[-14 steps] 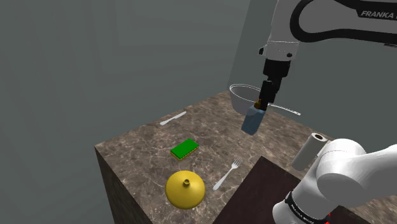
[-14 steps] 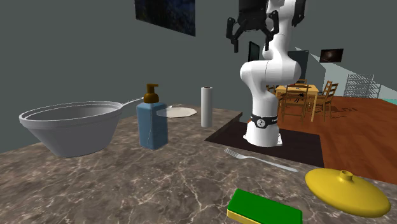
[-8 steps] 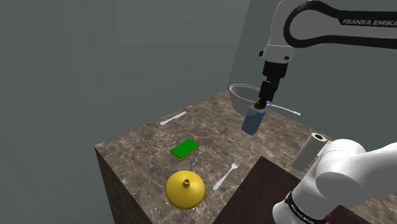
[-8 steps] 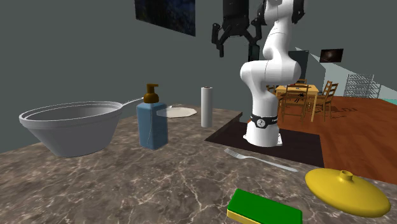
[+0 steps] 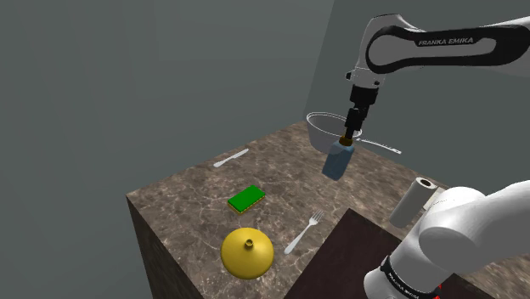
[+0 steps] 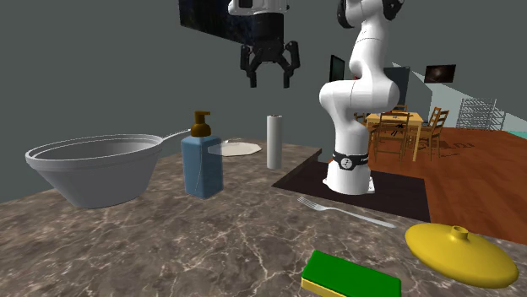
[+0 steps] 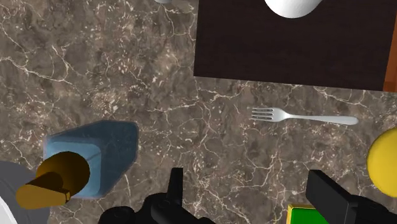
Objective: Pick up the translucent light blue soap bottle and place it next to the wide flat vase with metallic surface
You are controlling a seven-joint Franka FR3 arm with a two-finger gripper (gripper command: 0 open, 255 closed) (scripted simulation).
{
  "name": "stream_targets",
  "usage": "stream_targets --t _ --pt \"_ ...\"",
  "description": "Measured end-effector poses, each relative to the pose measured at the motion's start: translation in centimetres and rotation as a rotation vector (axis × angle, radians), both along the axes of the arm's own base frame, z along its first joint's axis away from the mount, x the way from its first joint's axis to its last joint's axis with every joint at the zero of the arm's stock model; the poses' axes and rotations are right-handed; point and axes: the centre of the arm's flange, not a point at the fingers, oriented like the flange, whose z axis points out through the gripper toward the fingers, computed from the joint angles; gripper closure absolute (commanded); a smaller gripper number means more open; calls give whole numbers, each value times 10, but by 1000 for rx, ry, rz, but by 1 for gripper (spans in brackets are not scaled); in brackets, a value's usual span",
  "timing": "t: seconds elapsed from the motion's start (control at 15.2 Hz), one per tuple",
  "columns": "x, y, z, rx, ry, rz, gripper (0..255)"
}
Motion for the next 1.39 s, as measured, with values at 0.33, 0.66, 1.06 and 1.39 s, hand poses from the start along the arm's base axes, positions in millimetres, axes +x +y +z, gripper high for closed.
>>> stream_targets --t 0.33,0.66,1.06,1.39 --pt "19 -53 -17 -12 -19 5 0" --pt "37 -115 -31 -25 -38 10 0" --pt "57 -170 -47 -38 -55 15 0" --pt "58 -175 -72 -39 -56 15 0"
